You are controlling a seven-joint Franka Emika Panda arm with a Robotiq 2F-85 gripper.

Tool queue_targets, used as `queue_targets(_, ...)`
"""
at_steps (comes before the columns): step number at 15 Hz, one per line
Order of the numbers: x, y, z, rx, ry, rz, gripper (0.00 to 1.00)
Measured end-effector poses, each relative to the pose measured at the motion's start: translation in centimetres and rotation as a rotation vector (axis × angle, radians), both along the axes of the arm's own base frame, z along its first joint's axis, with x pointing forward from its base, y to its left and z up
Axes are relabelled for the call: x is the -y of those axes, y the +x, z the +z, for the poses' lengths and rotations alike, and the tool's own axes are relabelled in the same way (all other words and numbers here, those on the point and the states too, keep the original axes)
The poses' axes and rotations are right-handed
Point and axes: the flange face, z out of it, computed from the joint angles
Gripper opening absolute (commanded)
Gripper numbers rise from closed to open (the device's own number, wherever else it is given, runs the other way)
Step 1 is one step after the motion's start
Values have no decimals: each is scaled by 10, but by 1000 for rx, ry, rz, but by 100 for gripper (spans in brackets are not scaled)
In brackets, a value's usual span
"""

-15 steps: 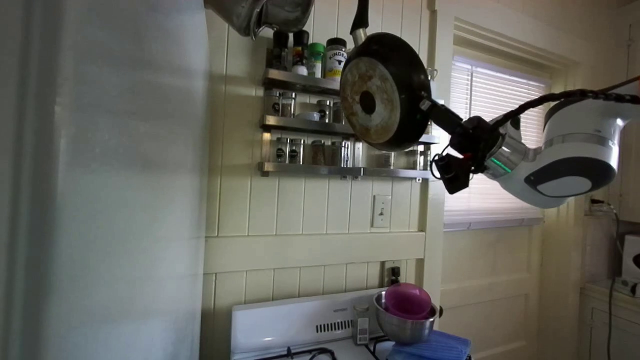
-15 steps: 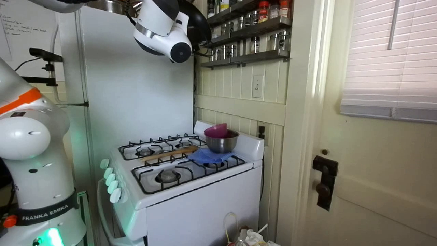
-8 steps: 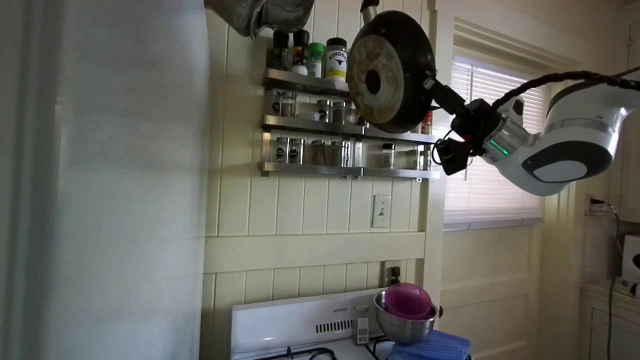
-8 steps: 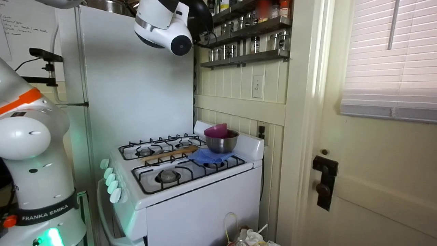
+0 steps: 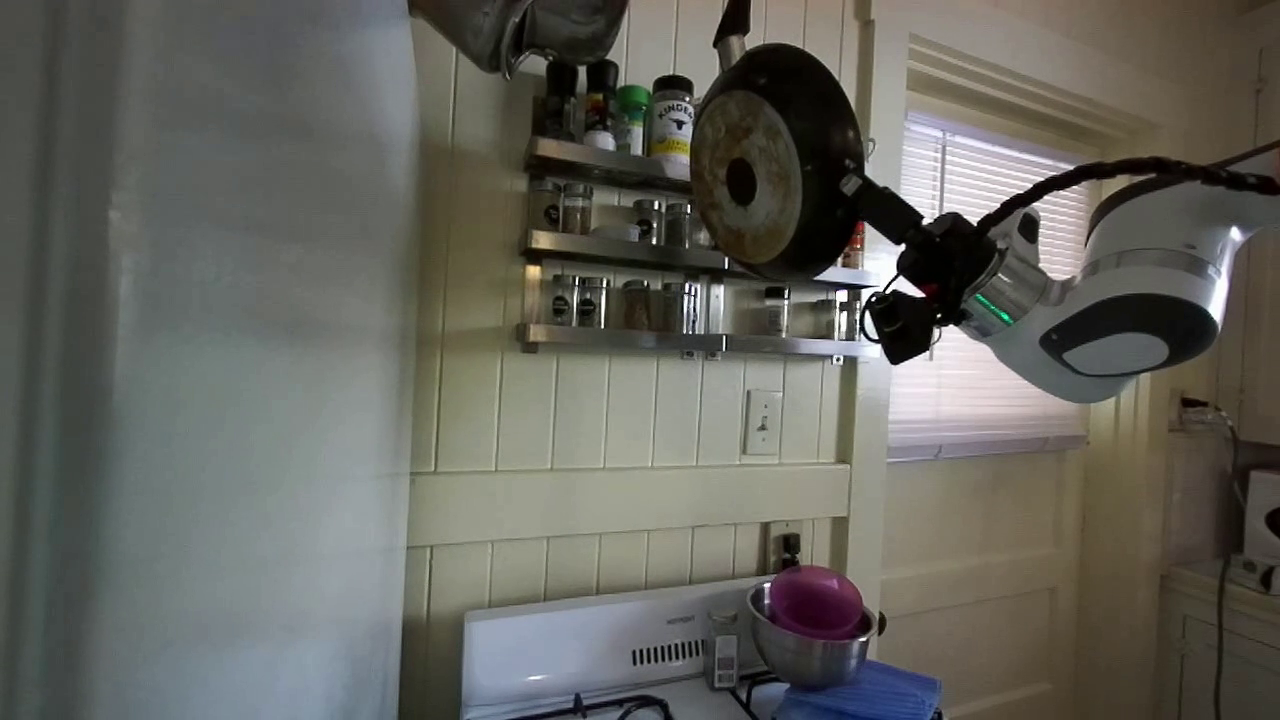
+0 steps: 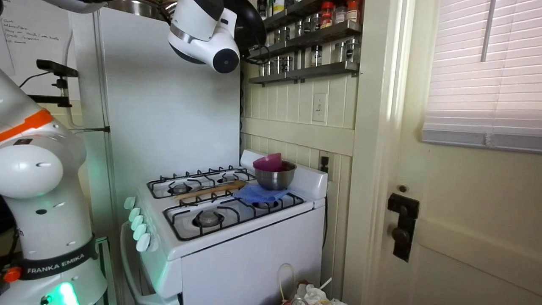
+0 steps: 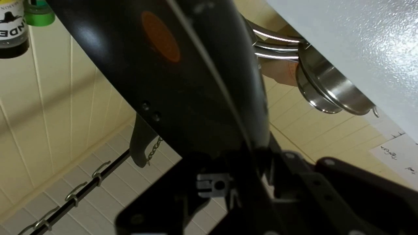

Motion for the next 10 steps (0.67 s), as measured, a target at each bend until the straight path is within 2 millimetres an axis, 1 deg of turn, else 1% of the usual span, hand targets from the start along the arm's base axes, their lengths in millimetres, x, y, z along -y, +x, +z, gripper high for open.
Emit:
queue_targets(2,0,0,0,0,0,0,9)
queue_targets(3,0,0,0,0,0,0,2)
queue_targets(6,1,2,-5,-13,1,1,2)
queue_targets(10,3,6,-13,-90,21,36,2)
